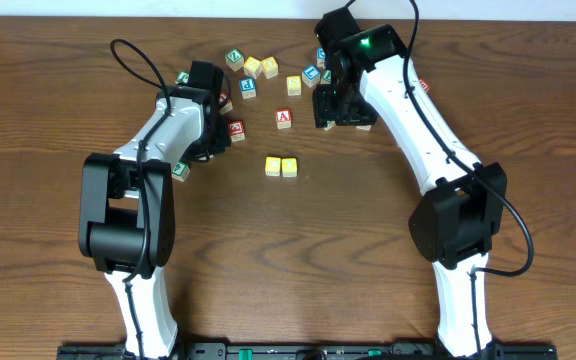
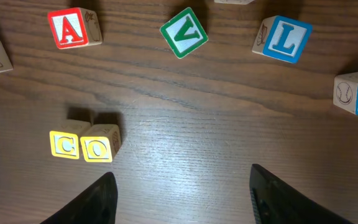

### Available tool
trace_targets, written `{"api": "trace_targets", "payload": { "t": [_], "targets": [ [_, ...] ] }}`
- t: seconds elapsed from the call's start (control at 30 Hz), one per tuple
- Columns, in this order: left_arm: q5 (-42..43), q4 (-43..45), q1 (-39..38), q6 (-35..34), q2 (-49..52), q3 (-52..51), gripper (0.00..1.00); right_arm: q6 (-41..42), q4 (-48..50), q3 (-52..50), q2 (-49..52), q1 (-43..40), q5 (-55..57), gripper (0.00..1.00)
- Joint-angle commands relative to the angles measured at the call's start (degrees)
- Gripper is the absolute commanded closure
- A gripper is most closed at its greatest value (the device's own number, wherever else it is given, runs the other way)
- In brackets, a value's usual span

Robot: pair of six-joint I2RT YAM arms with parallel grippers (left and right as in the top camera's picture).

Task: Spell out CORL
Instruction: 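Move the left gripper over the green R block and lower, then close the left gripper on the green R block and lift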

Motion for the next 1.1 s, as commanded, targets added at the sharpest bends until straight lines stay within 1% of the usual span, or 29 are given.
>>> {"api": "trace_targets", "payload": {
  "t": [0.0,0.07,0.2,0.37,0.63,0.83,0.93,1.07],
  "targets": [
    [-0.96,0.07,0.31,-0.28,0.83,-0.35,0.72,-0.76,-0.13,1.18,-1.79,-0.63,1.31,0.4],
    [-0.96,-0.02,0.31,-0.24,0.72,0.09,0.76,-0.81,-0.13,1.18,-1.79,-1.18,1.29,0.4],
    [-0.94,-0.09,0.31,0.24,-0.5,0.17,0.76,-1.14,-0.15,1.18,-1.9,-2.51,1.27,0.4],
    [-0.94,-0.39,0.31,3.02,-3.78,0.22,0.76,-1.66,-0.28,1.18,-3.48,-5.77,1.27,0.4],
    [-0.9,-2.78,-1.18,4.04,-12.22,0.24,0.76,-1.66,-0.26,1.18,-8.68,-12.68,1.29,0.37],
    [2.08,-3.61,-5.99,4.02,-15.76,0.24,0.76,-1.64,-0.37,1.18,-10.01,-16.59,1.05,0.36],
    [4.79,-3.65,-9.75,3.91,-15.67,0.22,0.76,-1.64,-0.61,1.18,-9.99,-17.68,1.03,0.36],
    [4.87,-3.3,-15.54,1.9,-15.32,0.22,0.76,-1.64,-0.72,1.18,-9.99,-18.08,1.05,0.35]
  ]
}}
